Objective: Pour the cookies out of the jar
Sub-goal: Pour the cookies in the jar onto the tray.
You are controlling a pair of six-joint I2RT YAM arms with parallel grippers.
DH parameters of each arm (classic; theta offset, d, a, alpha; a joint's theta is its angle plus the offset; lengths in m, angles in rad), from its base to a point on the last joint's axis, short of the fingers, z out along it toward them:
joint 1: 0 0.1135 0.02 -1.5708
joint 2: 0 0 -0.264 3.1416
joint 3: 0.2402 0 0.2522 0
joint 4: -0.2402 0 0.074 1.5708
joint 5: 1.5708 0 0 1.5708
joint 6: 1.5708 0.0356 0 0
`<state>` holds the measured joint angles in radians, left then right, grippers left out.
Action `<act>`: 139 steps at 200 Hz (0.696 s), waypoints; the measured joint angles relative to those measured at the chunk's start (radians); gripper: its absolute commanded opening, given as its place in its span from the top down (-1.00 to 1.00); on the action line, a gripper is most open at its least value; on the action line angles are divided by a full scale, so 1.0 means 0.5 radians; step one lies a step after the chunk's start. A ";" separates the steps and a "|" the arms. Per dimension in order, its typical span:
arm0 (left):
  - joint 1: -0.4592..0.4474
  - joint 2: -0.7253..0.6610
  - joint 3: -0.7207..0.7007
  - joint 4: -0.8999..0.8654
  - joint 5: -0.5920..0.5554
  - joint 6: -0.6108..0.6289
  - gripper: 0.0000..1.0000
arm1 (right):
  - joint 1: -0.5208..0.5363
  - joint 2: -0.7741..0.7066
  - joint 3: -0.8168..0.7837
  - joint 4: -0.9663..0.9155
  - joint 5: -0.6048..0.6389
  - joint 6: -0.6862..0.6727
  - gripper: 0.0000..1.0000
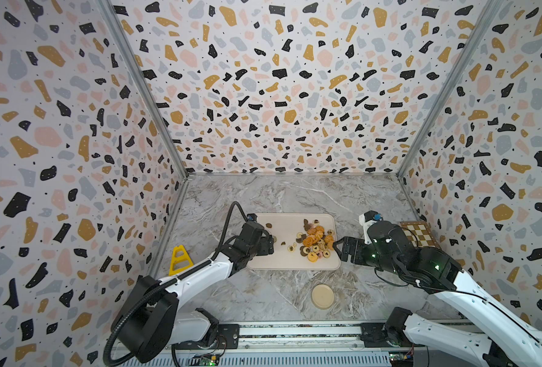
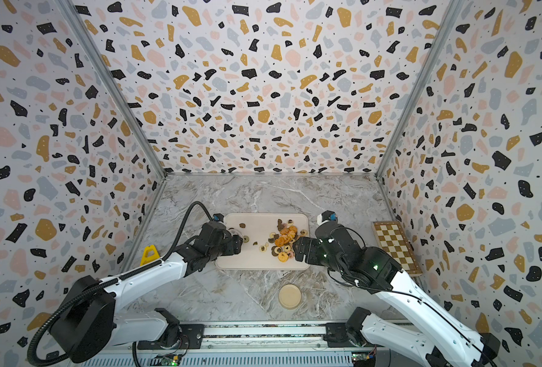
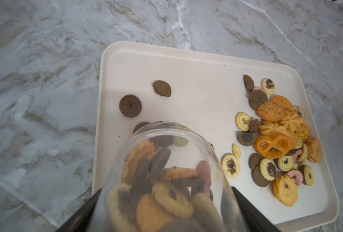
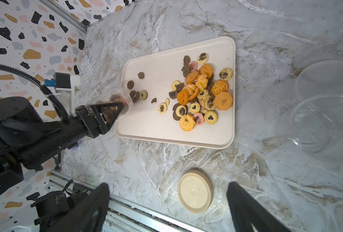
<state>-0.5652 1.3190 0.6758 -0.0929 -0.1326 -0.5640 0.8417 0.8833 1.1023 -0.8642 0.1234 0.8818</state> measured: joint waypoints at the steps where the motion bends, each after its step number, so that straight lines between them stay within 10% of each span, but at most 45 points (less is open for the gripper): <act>1: 0.000 0.005 0.002 0.001 0.001 0.000 1.00 | 0.000 0.001 0.000 0.000 -0.001 0.000 -0.86; 139: -0.002 0.127 0.056 -0.085 0.020 -0.140 1.00 | -0.001 -0.048 0.037 -0.060 0.008 0.021 -0.86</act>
<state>-0.5663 1.3823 0.7040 -0.1356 -0.1226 -0.6342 0.8413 0.8593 1.1210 -0.8944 0.1272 0.8921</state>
